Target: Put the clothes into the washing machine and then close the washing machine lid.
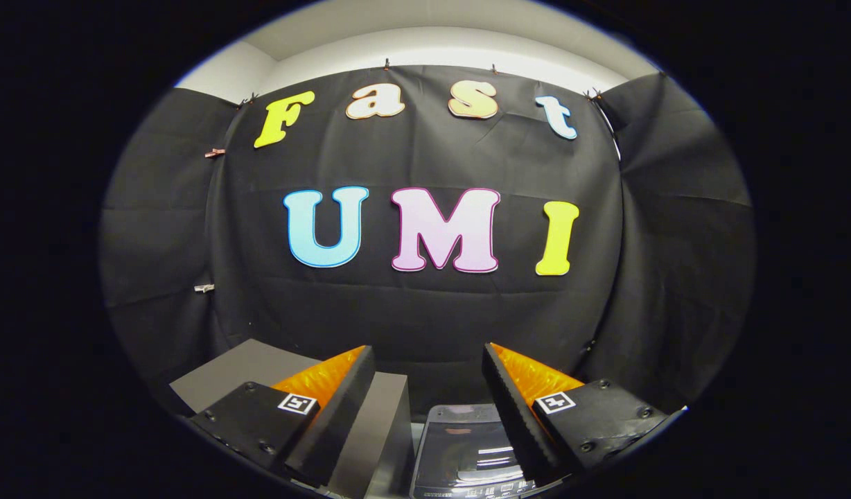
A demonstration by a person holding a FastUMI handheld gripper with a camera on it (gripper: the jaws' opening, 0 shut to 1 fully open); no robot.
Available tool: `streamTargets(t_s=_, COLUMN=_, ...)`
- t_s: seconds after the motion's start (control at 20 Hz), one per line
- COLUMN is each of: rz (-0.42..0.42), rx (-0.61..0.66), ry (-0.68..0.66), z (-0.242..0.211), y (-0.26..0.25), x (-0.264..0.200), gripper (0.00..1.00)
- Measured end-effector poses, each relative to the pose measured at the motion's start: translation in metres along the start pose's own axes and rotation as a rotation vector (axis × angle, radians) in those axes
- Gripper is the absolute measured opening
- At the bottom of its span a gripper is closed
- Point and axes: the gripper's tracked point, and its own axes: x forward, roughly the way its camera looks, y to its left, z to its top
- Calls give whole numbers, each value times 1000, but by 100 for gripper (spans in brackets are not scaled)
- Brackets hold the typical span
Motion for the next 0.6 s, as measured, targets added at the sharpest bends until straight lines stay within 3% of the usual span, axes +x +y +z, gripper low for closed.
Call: streamTargets(t_s=0.6, rz=-9, rx=-22, ry=-56, z=7, y=17, x=19, gripper=99)
